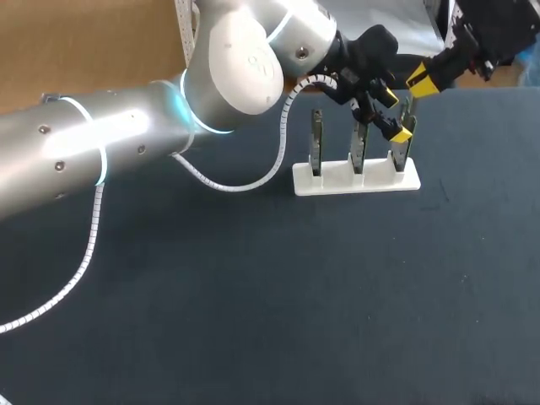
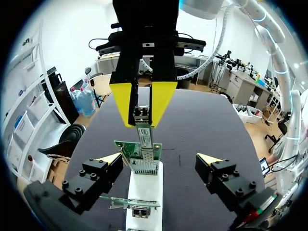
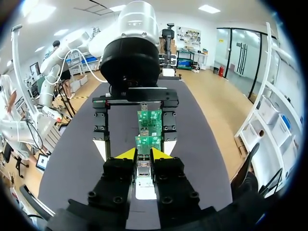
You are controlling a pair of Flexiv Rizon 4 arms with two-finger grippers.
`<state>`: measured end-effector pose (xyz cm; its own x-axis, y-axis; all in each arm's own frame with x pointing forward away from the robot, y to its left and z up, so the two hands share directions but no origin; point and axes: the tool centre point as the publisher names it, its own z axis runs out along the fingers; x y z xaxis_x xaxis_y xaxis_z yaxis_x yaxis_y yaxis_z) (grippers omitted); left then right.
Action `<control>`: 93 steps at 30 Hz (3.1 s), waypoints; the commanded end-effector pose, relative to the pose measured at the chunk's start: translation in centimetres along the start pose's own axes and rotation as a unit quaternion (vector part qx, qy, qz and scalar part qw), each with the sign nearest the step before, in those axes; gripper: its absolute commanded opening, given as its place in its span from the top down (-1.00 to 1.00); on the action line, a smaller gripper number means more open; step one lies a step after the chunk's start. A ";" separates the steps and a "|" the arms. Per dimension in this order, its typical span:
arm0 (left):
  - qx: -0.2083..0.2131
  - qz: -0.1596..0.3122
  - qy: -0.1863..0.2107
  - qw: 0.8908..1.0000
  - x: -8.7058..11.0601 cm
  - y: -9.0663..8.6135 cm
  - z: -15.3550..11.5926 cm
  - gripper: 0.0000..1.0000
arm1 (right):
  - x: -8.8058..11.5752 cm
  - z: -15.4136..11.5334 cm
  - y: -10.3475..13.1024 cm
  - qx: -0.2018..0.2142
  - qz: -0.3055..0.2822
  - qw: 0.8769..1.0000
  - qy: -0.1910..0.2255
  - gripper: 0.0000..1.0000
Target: Pick up the optical module with the left hand, and insert it into the network port with the right hand.
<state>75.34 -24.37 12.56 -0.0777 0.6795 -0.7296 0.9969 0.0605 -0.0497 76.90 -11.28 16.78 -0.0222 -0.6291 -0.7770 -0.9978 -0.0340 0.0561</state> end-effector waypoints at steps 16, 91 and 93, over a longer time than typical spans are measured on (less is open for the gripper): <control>0.001 -0.001 0.003 1.000 -0.1 0.1 0.0 -1.00 | 0.6 0.6 0.2 0.000 0.011 1.000 0.004 1.00; 0.001 -0.001 0.003 1.000 -0.1 0.1 0.0 -1.00 | 0.0 0.4 -0.6 0.000 0.015 0.999 -0.038 1.00; 0.001 -0.001 0.003 1.000 -0.1 0.1 0.0 -1.00 | 0.2 0.5 -0.6 -0.001 0.018 0.999 -0.036 1.00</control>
<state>75.34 -24.37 12.56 -0.0776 0.6795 -0.7296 0.9969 0.0605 -0.0497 77.12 -11.03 16.53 -0.0598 -0.5725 -0.8177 -0.9967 -0.0103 0.0801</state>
